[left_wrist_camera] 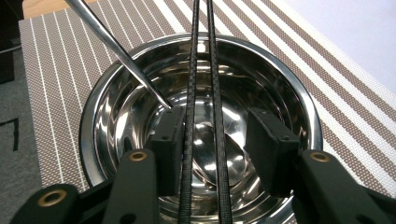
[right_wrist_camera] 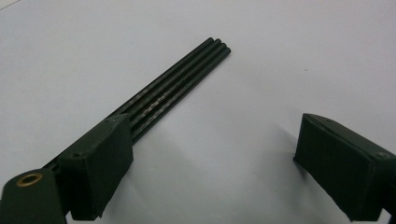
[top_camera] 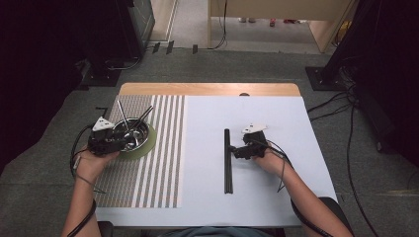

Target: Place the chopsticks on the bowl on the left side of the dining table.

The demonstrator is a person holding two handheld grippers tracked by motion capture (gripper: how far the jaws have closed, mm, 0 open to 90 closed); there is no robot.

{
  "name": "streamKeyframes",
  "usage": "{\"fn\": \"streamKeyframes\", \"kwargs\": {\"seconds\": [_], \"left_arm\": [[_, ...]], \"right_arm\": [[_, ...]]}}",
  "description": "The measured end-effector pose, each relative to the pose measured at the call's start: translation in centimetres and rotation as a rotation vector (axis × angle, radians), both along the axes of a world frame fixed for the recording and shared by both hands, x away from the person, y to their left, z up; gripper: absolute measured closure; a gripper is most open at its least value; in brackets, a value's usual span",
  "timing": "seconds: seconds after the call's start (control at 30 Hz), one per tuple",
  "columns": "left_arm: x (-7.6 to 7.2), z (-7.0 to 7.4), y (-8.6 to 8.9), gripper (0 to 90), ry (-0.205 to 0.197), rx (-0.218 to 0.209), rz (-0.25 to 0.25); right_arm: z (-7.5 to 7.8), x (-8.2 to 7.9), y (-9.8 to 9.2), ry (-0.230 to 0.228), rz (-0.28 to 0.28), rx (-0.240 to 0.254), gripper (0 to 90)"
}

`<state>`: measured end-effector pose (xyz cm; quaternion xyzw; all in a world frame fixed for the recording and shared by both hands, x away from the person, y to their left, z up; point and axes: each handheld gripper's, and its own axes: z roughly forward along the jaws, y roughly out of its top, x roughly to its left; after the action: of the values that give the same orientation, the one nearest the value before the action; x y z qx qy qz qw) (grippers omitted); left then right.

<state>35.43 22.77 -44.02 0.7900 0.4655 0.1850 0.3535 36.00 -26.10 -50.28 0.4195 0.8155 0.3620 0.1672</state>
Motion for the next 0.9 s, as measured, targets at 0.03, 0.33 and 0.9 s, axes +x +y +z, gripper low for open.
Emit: {"fn": "streamKeyframes", "kwargs": {"seconds": [0.03, 0.33, 0.9], "left_arm": [[0.00, -0.01, 0.02, 60.8, 0.005, 0.001, 0.002], [-0.09, 0.02, 0.10, 75.2, 0.035, 0.013, -0.003], [0.12, -0.02, 0.28, 80.6, 0.024, 0.009, -0.030]], "right_arm": [[0.00, 0.00, 0.00, 0.000, 0.000, 0.000, 11.0], [0.00, 0.00, 0.00, 0.000, 0.000, 0.000, 10.9], [0.00, 0.00, 0.00, 0.000, 0.000, -0.001, 10.9]]}}
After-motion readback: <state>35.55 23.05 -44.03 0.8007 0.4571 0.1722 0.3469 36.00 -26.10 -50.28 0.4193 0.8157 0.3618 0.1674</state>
